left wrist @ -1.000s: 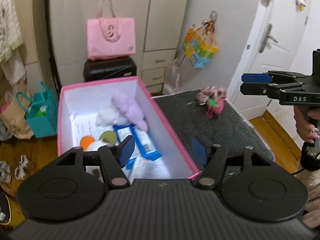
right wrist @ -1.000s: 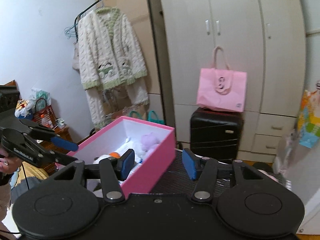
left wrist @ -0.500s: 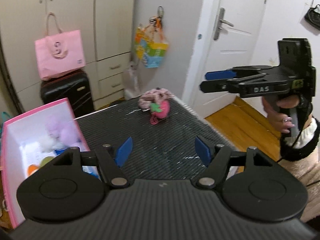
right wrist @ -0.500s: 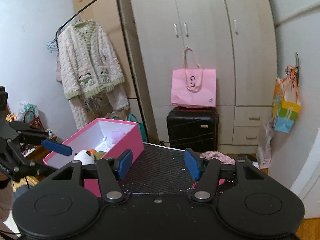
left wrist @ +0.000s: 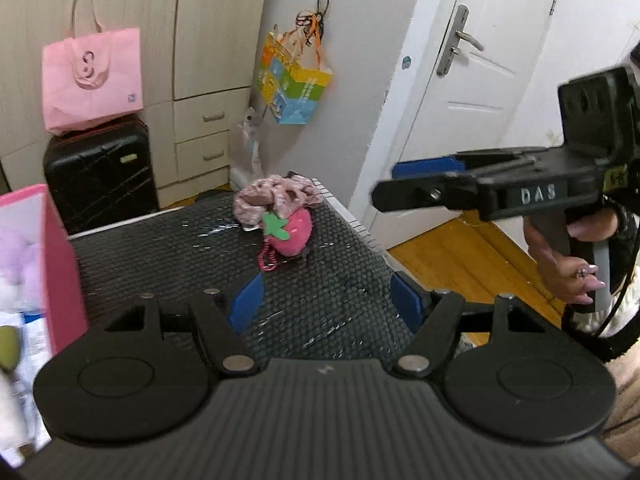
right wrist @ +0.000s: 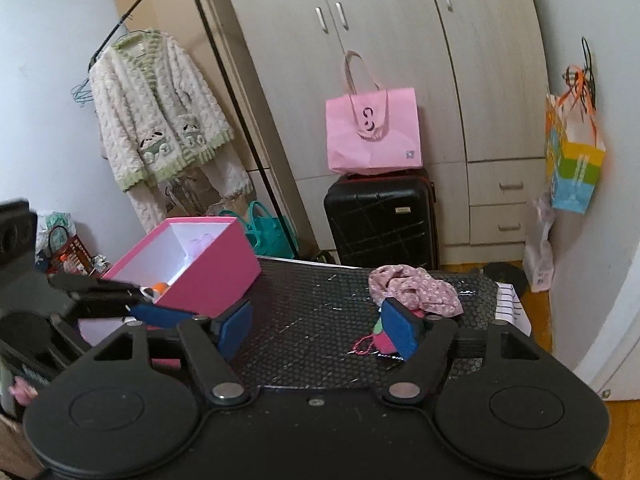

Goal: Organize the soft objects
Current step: 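Grasp the pink strawberry pouch with the left gripper while the right gripper grasps the floral scrunchie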

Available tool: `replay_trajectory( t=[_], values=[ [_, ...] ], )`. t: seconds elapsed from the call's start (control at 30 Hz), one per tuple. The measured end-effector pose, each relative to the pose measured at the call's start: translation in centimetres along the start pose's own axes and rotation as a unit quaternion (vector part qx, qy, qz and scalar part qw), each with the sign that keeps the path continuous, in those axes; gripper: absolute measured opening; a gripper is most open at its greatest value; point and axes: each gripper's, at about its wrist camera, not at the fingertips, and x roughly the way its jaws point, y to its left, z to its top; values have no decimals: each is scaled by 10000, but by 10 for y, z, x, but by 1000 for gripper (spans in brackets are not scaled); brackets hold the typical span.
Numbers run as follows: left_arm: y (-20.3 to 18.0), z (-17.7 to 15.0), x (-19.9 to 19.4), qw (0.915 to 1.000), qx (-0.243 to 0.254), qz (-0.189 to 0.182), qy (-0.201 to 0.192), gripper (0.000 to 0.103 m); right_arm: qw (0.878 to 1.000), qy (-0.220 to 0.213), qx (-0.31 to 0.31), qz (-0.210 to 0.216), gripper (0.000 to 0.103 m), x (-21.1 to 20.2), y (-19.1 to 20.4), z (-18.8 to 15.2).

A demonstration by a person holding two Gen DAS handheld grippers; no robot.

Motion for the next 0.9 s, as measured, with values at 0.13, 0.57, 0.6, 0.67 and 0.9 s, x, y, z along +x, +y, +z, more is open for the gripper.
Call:
replay_trajectory(
  t=[0.13, 0.57, 0.6, 0.67, 0.9],
  values=[
    [6, 1, 25, 9993, -298, -171, -164, 70, 9998, 81, 168, 44, 80, 18, -22, 1],
    [10, 1, 132, 9984, -37, 406, -404, 70, 9941, 275, 1028, 219, 84, 93, -105, 1],
    [8, 1, 137, 9975, 101, 511, -483, 70, 9938, 312, 1045, 216, 85, 98, -109, 1],
    [5, 1, 148, 9963, 225, 637, -533, 70, 9938, 369, 1032, 170, 86, 109, -113, 1],
    [1, 1, 180, 9915, 379, 1155, -470, 72, 9925, 434, 1134, 171, 91, 145, -126, -4]
  ],
)
